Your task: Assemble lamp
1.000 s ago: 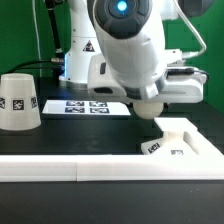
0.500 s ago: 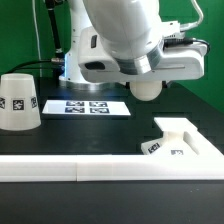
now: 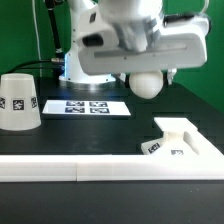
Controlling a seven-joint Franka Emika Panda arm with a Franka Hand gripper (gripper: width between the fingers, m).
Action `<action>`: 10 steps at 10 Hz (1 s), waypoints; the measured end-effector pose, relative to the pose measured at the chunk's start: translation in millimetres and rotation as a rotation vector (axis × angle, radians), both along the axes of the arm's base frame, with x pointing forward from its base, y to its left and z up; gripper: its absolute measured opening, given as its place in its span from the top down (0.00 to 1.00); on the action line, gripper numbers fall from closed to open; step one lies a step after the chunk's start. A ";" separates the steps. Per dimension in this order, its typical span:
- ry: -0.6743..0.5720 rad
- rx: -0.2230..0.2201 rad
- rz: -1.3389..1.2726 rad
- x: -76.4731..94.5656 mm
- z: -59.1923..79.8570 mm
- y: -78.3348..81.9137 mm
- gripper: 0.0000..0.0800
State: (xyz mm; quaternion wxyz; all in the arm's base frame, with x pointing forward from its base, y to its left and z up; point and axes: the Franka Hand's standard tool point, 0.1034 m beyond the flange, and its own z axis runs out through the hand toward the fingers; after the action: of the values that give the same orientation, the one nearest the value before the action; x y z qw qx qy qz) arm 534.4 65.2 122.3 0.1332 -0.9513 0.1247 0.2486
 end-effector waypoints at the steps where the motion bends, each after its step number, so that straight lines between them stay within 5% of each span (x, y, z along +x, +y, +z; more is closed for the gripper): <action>1: -0.054 -0.007 -0.002 7.3 9.5 -0.7 0.28; 7: -0.491 -0.149 0.018 24.3 6.5 -0.2 0.28; 10: -0.754 -0.210 0.178 39.1 19.3 4.1 0.28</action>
Offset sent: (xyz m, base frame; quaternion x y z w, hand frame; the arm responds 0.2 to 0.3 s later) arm 0.0000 0.0000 0.0000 0.0000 0.1296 0.0000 0.9916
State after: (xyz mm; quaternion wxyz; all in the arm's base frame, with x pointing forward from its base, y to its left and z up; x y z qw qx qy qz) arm 573.5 69.3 141.6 0.0497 -0.9913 0.0089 -0.1213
